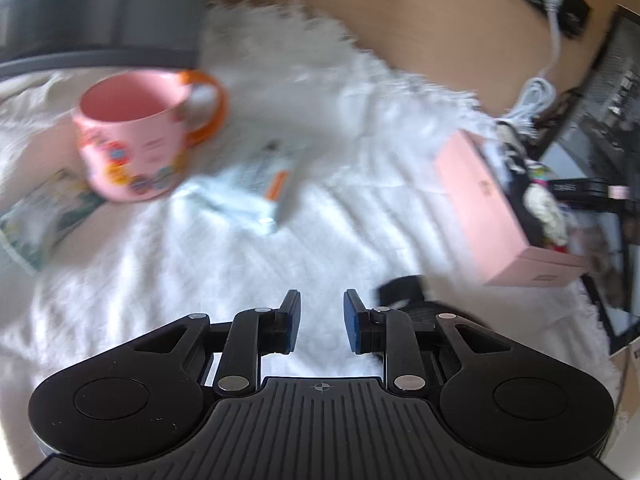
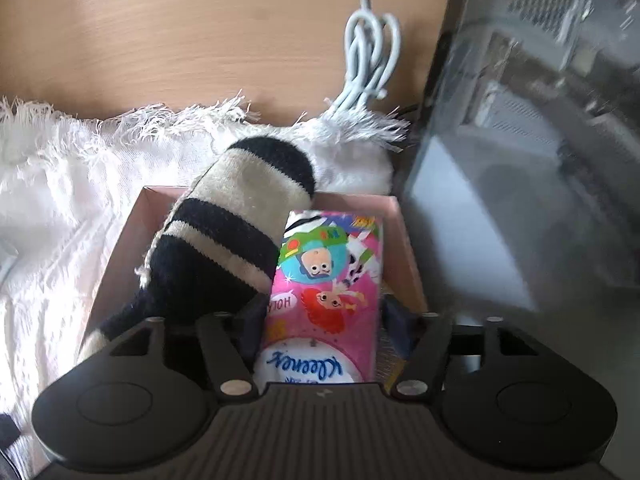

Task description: Organize soft objects

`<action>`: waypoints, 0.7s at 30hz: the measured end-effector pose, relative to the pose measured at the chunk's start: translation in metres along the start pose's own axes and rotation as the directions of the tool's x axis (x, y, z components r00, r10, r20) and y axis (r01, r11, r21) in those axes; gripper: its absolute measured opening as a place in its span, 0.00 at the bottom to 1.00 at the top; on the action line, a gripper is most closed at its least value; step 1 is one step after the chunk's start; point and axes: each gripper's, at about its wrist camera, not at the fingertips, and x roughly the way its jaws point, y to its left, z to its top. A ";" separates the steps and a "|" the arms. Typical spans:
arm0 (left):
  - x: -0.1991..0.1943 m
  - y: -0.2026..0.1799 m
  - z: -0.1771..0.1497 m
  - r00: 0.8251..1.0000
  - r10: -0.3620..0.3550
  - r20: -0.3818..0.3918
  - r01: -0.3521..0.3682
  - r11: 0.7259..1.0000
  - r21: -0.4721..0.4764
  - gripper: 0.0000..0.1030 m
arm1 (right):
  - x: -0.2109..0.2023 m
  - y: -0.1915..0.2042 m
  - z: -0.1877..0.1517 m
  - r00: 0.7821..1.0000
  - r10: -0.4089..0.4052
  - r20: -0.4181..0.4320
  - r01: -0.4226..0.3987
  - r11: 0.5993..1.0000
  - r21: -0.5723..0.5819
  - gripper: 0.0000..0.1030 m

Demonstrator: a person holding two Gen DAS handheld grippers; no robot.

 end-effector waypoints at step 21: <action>0.033 0.027 0.053 0.995 0.073 0.065 -0.079 0.992 0.098 0.25 | -0.138 0.077 -0.126 0.990 0.138 -0.013 -0.138 0.988 -0.063 0.80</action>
